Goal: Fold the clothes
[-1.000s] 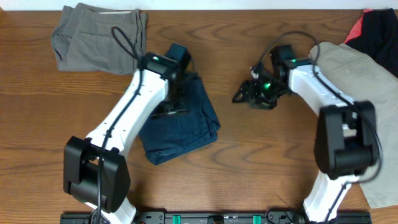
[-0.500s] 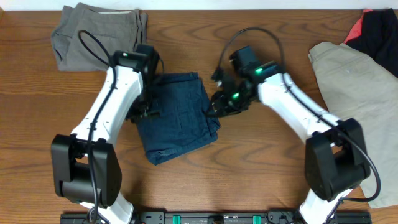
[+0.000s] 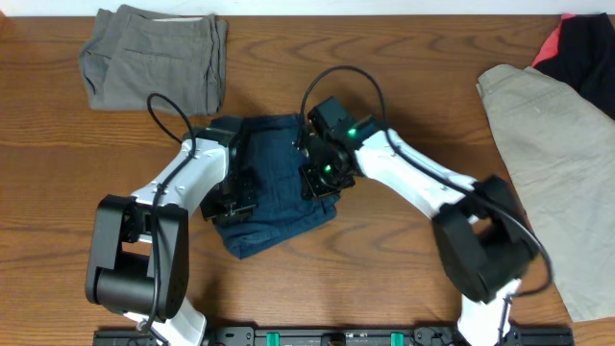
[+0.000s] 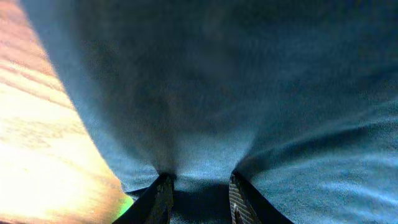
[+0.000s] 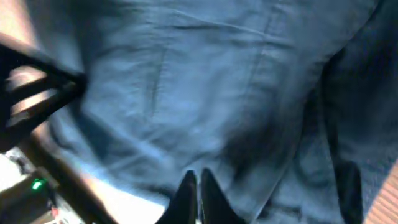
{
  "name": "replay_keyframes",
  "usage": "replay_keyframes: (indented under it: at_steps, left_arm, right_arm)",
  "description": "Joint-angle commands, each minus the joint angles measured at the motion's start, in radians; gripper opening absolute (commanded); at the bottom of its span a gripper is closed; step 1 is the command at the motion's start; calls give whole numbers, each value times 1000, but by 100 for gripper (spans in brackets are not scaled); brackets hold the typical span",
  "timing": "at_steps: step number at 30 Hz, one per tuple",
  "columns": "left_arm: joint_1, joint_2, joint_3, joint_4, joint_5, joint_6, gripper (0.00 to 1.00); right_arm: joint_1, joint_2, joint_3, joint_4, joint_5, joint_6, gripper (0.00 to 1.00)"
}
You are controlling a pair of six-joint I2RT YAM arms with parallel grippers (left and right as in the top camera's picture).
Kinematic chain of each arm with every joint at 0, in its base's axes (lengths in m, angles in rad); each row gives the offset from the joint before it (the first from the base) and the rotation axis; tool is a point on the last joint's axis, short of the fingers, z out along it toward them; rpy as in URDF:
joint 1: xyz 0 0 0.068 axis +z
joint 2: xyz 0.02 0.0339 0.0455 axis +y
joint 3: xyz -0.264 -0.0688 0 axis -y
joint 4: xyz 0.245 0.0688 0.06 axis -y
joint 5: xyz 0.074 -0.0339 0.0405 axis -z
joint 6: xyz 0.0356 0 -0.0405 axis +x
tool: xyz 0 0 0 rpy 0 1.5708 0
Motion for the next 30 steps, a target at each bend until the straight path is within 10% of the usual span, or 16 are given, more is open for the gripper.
replay_keyframes:
  at_steps: [1, 9, 26, 29, 30]
  left_arm:
    - [1, -8, -19, -7, 6, -2, 32]
    - [1, -10, -19, -95, 6, -1, 6]
    - [0, -445, -19, -155, -12, -12, 6]
    - [0, -510, -19, -72, -5, -12, 7]
    - [0, -515, -19, -47, 8, -12, 7]
  right_arm:
    - [2, 77, 0, -6, 22, 39, 1]
    - [-8, 94, 0, -117, 184, 109, 1]
    - [8, -177, 0, -264, 314, 207, 1]
    - [6, -253, 0, -158, 313, 158, 86]
    - [3, -273, 0, -109, 311, 130, 97]
